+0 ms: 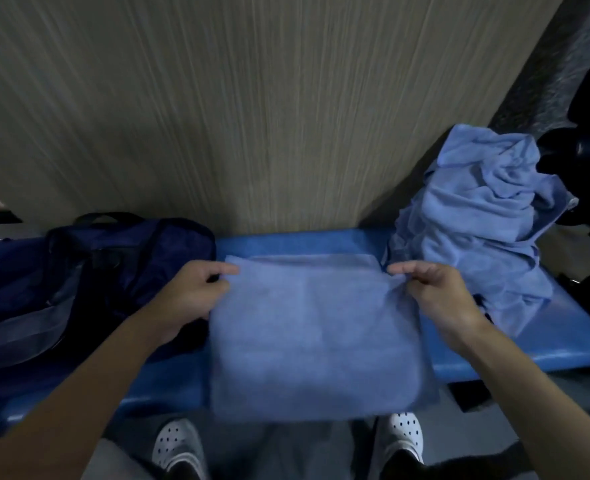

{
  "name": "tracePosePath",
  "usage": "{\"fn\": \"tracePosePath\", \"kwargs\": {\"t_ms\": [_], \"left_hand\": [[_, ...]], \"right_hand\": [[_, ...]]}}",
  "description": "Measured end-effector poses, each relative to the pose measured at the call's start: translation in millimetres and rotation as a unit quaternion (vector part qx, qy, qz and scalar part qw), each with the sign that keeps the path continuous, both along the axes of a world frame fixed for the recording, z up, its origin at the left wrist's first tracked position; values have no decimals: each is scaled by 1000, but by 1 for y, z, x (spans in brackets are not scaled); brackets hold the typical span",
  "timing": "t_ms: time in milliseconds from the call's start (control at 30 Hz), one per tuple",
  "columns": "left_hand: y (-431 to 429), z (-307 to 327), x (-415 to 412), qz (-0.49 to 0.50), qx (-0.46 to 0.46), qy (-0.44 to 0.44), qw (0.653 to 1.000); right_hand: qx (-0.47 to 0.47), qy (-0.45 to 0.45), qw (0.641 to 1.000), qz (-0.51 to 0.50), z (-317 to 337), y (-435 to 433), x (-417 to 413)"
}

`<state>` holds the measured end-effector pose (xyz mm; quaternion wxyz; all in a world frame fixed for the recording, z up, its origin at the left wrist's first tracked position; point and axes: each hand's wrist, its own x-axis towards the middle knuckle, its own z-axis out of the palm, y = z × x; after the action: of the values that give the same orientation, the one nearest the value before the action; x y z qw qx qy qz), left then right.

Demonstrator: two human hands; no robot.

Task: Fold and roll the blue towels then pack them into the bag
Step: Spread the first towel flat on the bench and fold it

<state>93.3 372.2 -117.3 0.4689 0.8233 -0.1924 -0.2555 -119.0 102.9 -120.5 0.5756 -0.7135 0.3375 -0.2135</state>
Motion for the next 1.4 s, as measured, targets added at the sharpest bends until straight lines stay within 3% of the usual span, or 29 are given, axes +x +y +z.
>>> {"fn": "tracePosePath", "kwargs": {"t_ms": [67, 133, 400, 600, 733, 900, 1067, 1167, 1233, 1400], "left_hand": [[-19, -18, 9, 16, -8, -112, 994], [-33, -36, 18, 16, -35, -149, 988], [-70, -89, 49, 93, -36, -215, 972], [-84, -102, 58, 141, -68, -208, 966], [-89, -105, 65, 145, -58, -220, 963], [-87, -101, 68, 112, -53, -198, 972], [-95, -81, 77, 148, -109, -255, 949], [-102, -90, 86, 167, -69, -231, 956], [-107, -105, 88, 145, -27, -250, 957], [-112, -119, 96, 109, 18, -309, 945]], "right_hand": [[-22, 12, 999, -35, -16, -7, 21], [-39, 5, 998, -53, -33, -15, 39], [-156, 30, 985, -67, -79, -43, 83], [-252, -15, 962, -99, -78, -49, 113], [-328, 84, 941, -21, -97, -56, 121], [-272, 105, 955, -53, -96, -52, 124], [-321, 34, 938, -123, -76, -51, 127], [-289, 107, 945, -109, -89, -62, 133], [-325, 168, 928, -70, -103, -71, 135], [-356, 192, 910, -89, -110, -79, 143]]}}
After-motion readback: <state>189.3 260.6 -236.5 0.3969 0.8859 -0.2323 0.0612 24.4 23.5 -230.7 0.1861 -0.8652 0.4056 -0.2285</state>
